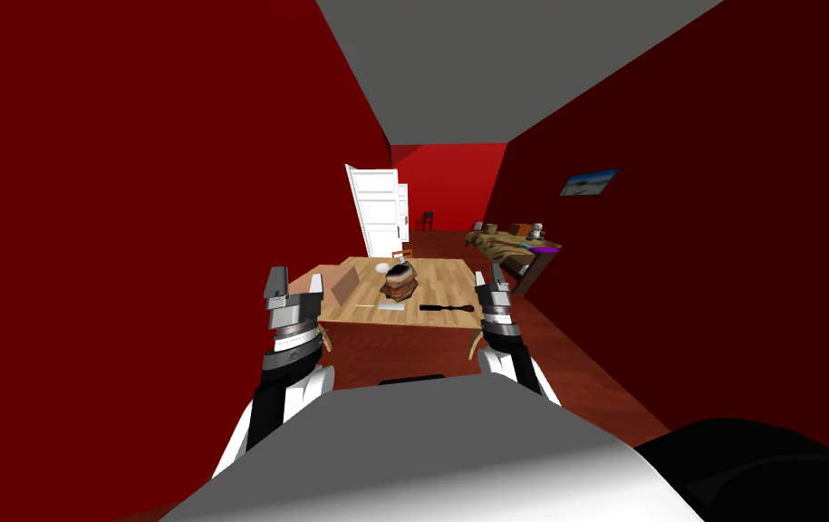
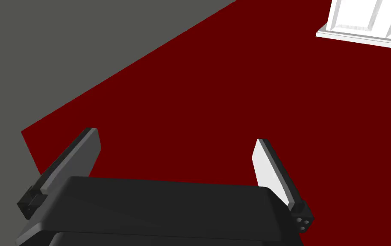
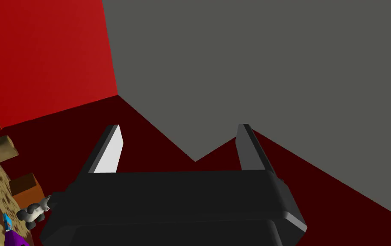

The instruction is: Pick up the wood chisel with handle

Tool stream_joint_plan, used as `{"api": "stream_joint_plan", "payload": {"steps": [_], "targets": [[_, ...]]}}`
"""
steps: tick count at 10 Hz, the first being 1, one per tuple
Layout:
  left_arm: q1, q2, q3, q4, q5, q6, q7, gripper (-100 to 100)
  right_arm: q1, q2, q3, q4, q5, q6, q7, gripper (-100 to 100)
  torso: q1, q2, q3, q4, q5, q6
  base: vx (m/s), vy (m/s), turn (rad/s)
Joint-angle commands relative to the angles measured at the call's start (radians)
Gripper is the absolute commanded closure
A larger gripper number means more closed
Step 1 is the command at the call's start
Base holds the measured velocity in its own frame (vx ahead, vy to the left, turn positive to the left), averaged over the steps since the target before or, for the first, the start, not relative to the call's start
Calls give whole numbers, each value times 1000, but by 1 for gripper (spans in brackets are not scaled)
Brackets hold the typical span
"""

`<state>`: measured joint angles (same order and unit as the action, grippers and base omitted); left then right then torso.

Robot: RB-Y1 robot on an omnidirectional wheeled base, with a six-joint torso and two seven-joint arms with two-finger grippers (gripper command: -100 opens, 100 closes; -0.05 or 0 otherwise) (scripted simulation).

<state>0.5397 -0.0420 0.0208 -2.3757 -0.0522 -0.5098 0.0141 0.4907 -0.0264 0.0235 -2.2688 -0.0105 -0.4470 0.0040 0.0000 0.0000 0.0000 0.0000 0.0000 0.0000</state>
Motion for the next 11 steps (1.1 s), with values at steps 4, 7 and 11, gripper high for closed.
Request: {"api": "stream_joint_plan", "payload": {"steps": [4, 7, 11], "targets": [[0, 0, 0, 0, 0, 0, 0, 0, 62, -109, 57, 48, 14, -6, 45, -100, 0, 5, 3, 1, 0, 0, -67, 1, 106], [0, 0, 0, 0, 0, 0, 0, 0, 118, -192, 110, 109, 27, -6, 91, -100, 1, 6, 4, 1, 0, 0, -86, 18, 178], [0, 0, 0, 0, 0, 0, 0, 0, 180, -284, 175, 197, 42, 1, 149, -100, 1, 3, 2, 1, 0, 0, -46, 29, 227]]}}
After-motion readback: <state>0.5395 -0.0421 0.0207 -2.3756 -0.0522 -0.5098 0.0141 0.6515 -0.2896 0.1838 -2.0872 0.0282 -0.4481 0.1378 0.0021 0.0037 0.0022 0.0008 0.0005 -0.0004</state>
